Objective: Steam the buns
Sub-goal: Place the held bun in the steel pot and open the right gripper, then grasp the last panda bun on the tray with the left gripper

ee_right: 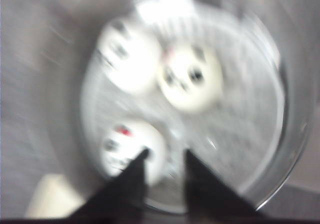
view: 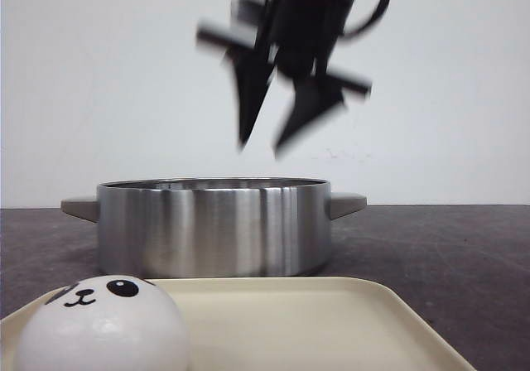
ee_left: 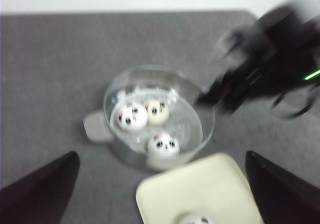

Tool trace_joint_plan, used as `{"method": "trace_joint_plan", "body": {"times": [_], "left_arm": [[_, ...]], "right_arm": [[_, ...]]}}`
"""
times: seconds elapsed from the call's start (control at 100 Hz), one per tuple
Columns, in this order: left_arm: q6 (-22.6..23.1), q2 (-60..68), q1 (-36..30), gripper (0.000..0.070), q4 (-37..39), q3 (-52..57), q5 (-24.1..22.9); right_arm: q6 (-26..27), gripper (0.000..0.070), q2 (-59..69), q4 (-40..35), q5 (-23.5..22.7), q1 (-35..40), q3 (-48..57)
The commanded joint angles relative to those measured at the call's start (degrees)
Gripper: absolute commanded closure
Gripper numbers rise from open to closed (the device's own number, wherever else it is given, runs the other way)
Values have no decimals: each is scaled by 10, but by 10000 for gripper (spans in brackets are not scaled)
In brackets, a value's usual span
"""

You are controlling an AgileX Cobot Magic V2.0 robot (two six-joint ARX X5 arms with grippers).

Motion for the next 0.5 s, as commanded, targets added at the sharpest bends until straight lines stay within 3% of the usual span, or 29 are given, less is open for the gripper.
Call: {"method": "trace_joint_plan", "body": {"times": [0.0, 0.29, 0.49], "left_arm": [[-30, 6, -6, 23, 5, -22, 21], [-91, 30, -16, 23, 57, -215, 149], [-93, 96, -64, 22, 108, -276, 159]], "right_arm": [[-16, 693, -54, 15, 3, 22, 11], [-20, 693, -250, 19, 70, 83, 11], [-31, 693, -319, -10, 117, 92, 11]]}}
